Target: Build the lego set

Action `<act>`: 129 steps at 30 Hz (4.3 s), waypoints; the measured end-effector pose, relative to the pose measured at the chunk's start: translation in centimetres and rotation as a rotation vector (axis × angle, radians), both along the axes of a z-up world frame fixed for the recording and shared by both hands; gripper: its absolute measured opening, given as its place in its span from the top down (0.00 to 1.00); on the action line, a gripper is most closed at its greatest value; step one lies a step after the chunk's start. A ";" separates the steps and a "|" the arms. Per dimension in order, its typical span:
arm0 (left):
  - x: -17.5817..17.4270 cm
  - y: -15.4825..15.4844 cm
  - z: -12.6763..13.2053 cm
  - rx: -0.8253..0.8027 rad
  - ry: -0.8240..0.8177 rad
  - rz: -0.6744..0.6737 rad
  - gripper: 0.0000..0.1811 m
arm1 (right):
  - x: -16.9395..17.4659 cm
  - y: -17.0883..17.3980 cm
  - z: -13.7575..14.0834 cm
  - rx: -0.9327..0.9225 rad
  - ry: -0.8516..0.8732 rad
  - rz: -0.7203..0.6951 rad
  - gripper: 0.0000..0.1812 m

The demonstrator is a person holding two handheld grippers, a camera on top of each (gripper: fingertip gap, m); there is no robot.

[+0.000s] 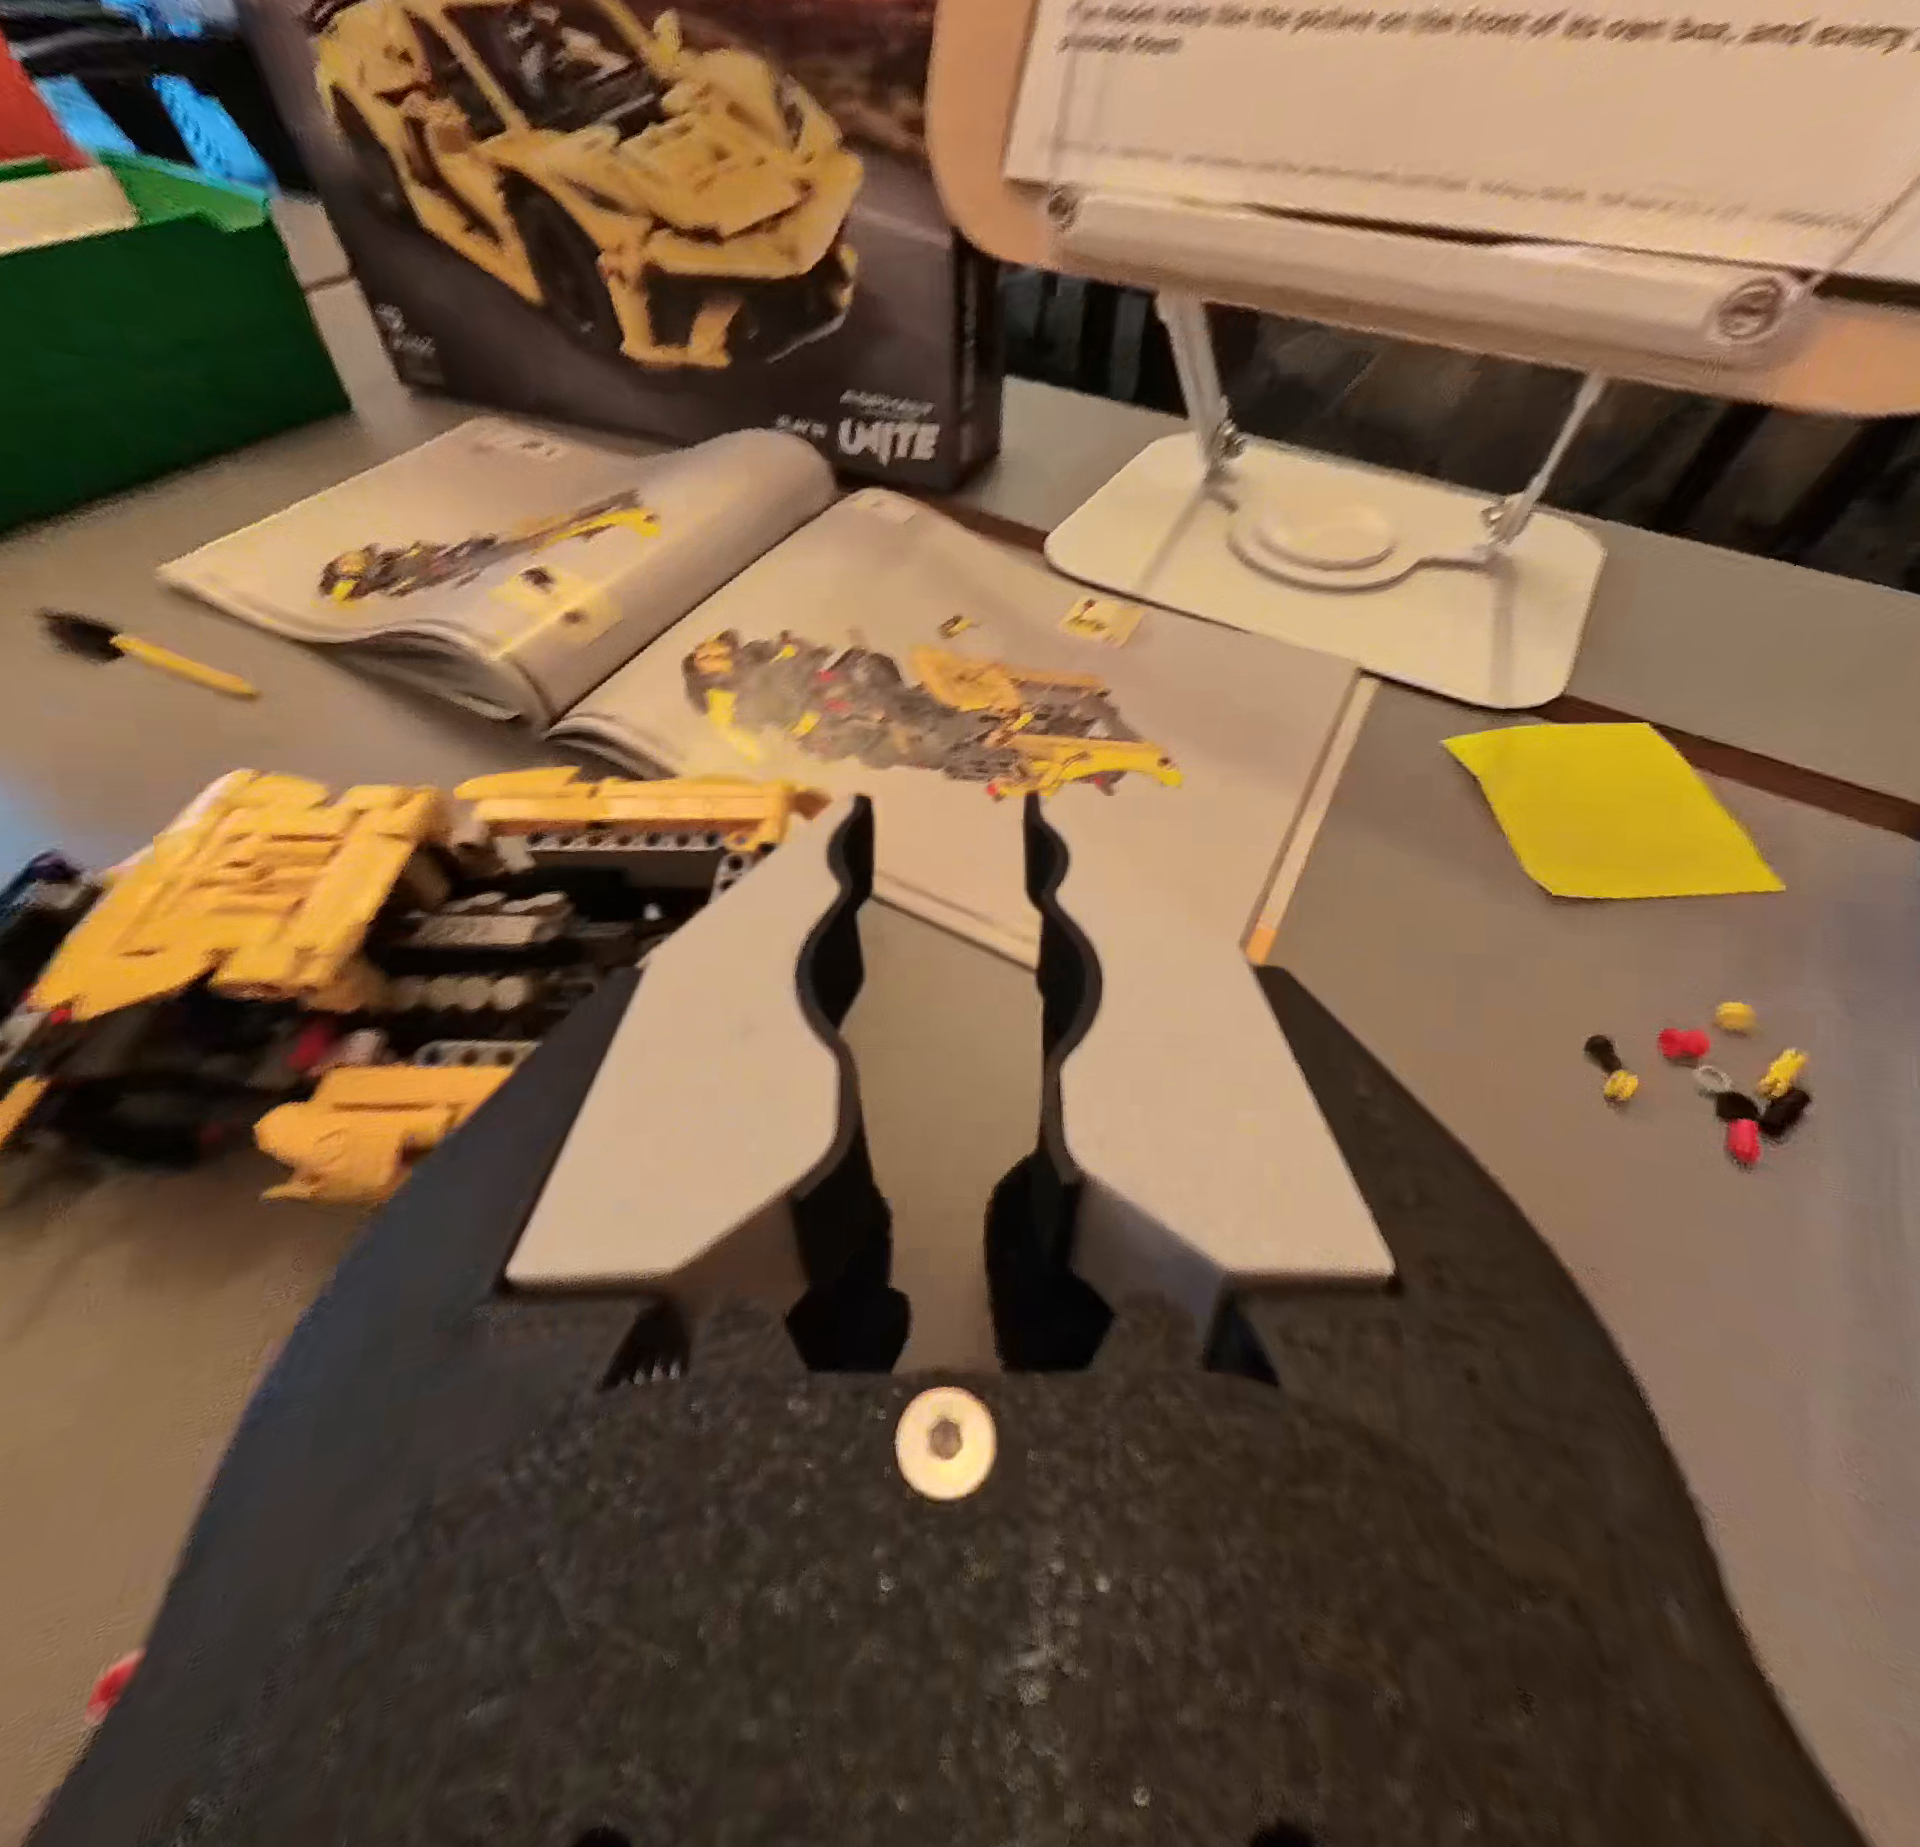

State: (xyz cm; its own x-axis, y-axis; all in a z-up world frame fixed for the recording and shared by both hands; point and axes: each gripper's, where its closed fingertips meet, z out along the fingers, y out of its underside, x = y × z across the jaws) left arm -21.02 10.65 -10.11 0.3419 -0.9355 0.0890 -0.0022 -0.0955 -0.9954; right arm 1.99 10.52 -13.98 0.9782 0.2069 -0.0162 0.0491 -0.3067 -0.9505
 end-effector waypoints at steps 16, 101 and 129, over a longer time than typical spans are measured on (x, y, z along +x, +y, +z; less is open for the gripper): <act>1.2 0.4 -2.0 -0.094 0.016 -0.051 0.97 | -0.1 -0.1 -1.0 0.027 -0.013 0.020 0.88; 2.6 -8.2 2.3 0.004 -0.145 -0.426 0.97 | -20.4 -8.5 4.1 0.067 0.298 0.806 0.87; 3.8 -8.3 1.8 -0.398 -0.224 -0.559 0.92 | -20.0 -7.6 4.8 0.519 -0.736 0.365 0.96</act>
State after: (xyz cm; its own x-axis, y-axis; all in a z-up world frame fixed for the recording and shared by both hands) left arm -17.22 2.38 -8.29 -0.2449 -0.8470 0.4717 0.0432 -0.4956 -0.8675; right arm -18.05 2.93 -9.20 0.5816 0.3083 0.7528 0.6942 0.2944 -0.6569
